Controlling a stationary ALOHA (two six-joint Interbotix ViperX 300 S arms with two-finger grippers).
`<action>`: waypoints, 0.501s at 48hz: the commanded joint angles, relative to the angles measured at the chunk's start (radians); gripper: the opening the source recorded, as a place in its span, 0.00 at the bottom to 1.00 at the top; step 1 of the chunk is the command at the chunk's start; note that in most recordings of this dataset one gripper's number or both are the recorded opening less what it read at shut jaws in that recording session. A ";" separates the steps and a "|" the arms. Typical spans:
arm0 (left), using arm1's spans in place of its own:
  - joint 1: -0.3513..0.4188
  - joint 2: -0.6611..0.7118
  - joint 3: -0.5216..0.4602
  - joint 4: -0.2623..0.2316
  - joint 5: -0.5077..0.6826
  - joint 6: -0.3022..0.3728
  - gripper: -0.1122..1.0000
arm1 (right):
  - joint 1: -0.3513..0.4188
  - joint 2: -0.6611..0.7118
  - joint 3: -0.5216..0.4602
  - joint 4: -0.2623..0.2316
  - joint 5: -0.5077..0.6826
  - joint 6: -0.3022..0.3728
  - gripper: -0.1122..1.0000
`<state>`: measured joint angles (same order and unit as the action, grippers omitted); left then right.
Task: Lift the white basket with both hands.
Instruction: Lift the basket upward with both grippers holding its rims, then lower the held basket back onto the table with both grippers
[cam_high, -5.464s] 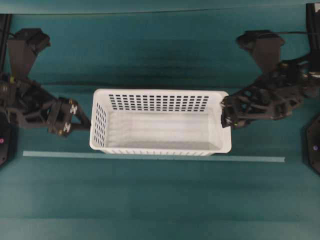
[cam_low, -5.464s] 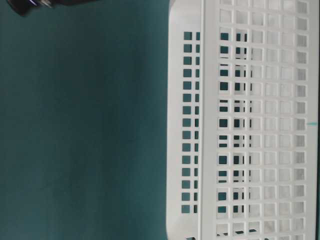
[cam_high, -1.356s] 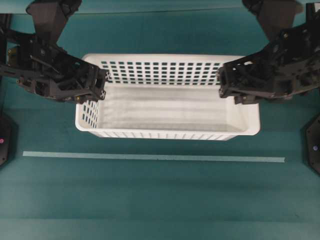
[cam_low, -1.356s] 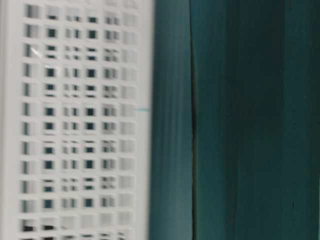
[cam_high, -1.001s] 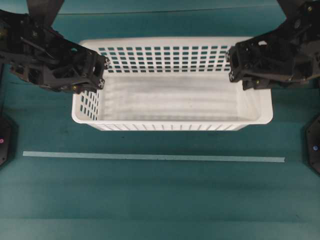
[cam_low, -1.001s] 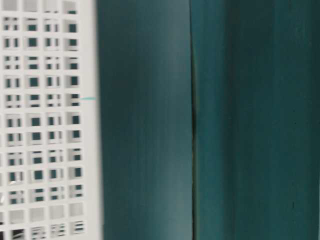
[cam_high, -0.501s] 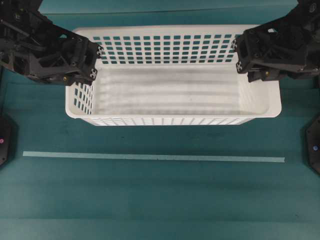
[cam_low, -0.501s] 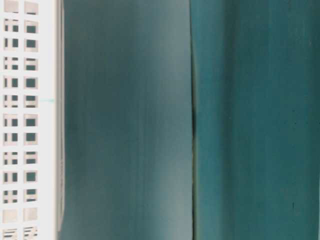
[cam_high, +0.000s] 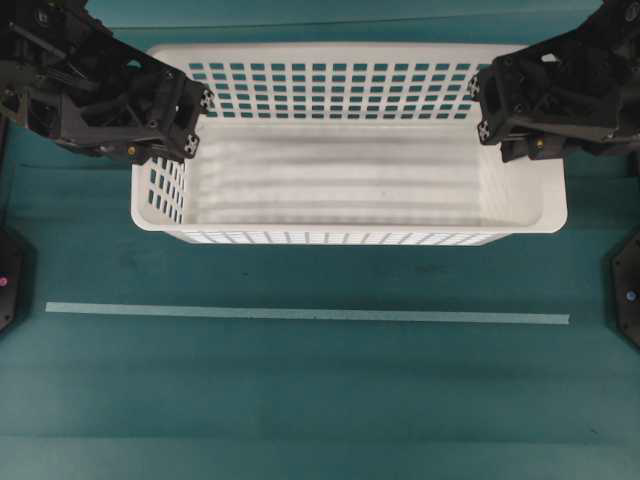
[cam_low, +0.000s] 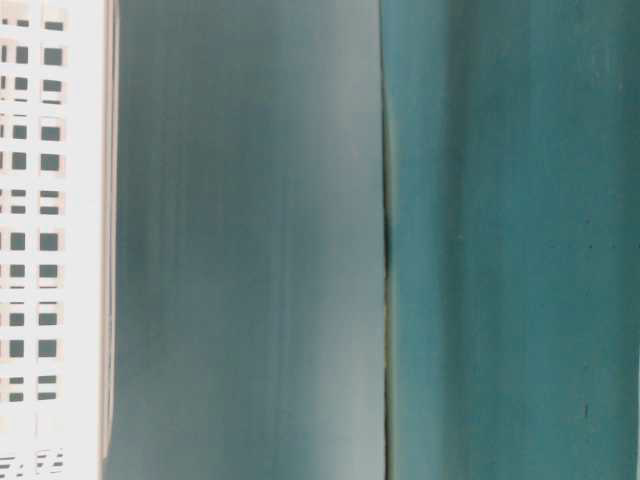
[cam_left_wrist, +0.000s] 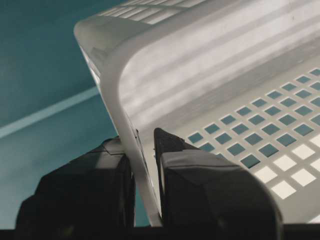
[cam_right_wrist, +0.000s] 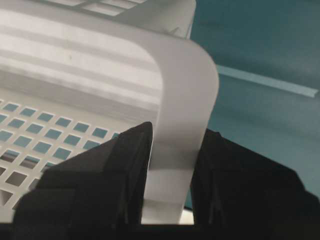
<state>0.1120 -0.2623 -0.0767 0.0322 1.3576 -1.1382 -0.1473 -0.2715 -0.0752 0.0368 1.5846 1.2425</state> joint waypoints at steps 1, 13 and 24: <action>-0.008 0.015 -0.041 -0.003 -0.023 0.031 0.18 | 0.012 0.031 -0.012 0.003 -0.017 -0.029 0.33; -0.009 0.015 -0.023 -0.003 -0.023 0.031 0.18 | 0.012 0.031 0.003 0.003 -0.020 -0.031 0.33; -0.009 0.011 0.057 0.002 -0.046 0.025 0.18 | 0.012 0.029 0.114 0.011 -0.060 -0.046 0.33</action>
<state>0.1104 -0.2608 -0.0291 0.0337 1.3545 -1.1351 -0.1457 -0.2715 0.0123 0.0383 1.5662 1.2257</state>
